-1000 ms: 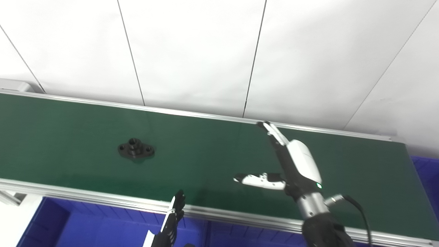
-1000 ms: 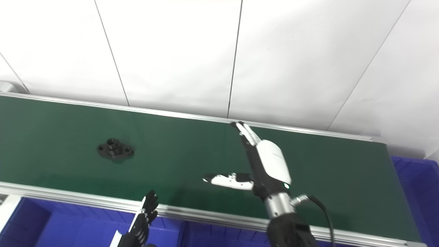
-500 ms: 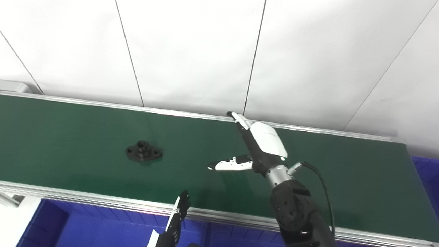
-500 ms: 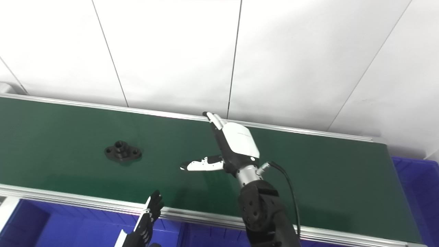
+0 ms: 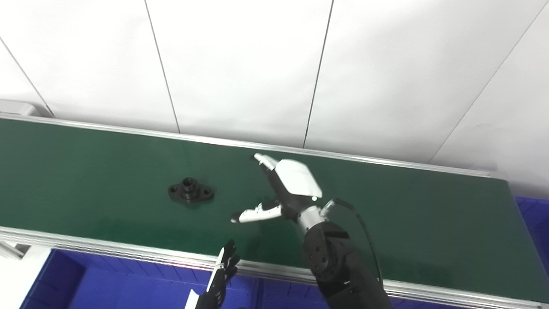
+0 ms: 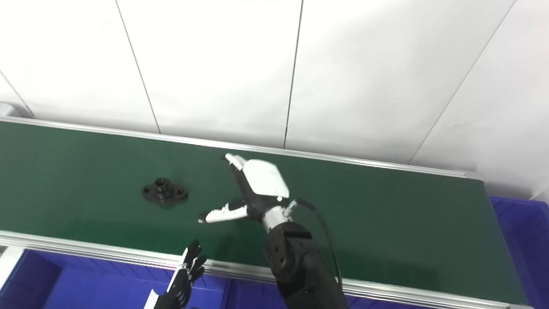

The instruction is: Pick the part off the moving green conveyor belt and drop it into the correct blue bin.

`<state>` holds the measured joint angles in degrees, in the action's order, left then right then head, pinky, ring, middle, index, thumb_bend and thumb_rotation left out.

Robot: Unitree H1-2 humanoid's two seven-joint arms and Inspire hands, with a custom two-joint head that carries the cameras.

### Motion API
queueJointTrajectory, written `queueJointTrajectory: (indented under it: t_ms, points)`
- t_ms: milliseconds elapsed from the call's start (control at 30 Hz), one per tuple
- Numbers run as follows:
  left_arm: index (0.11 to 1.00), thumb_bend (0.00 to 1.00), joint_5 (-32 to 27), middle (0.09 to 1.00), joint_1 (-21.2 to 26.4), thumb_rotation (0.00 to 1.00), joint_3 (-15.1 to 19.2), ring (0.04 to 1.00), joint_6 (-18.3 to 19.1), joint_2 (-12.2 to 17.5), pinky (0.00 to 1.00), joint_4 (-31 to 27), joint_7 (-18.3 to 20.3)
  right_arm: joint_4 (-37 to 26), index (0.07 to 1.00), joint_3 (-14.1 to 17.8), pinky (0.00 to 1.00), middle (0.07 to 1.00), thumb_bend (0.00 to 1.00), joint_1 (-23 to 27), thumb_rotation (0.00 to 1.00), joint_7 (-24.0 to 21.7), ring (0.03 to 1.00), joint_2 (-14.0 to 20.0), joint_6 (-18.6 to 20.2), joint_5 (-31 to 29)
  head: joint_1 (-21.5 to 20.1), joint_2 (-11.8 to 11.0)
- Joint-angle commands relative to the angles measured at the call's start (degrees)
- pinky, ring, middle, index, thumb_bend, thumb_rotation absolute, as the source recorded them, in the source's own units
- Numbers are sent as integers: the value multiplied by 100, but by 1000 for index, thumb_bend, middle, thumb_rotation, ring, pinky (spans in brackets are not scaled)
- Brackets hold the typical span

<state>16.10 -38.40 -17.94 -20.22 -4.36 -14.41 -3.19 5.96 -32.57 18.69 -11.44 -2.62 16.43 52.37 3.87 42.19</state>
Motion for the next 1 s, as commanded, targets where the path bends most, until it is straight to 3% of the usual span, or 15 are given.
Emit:
queueJointTrajectory:
  t_ms: [0,267,400,500,700,867,967]
  points:
    - [1000,819,102,1000,-244,905,-235,944,-234,-173,896,-262,-99,-257,917,-75,864,909,995,138,556,73,881,-100,-84,38,-13,19]
    - [1000,874,143,1000,-466,920,-357,951,-159,-187,917,-434,-126,-265,920,-176,854,914,986,30,565,124,885,-56,-46,63,21,-48]
    - [1000,894,375,994,-481,949,-382,936,-247,-204,862,-377,-219,-205,918,-193,871,913,980,11,562,196,887,-52,-43,115,6,-77]
    - [1000,874,429,997,-524,946,-430,936,-209,-222,857,-405,-243,-122,920,-177,880,904,984,8,591,379,877,-80,-6,209,6,-37]
    - [1000,930,467,994,-581,939,-530,940,-230,-239,864,-437,-294,24,939,-139,885,899,970,85,649,532,874,-156,88,267,48,-72]
    - [1000,949,631,994,-666,942,-629,933,-232,-246,834,-531,-346,92,945,-64,976,911,952,275,598,491,896,-206,283,369,101,-4]
    - [1000,954,726,985,-690,944,-655,924,-327,-274,819,-484,-438,255,935,-29,958,904,947,416,578,580,884,-190,300,451,115,-9]
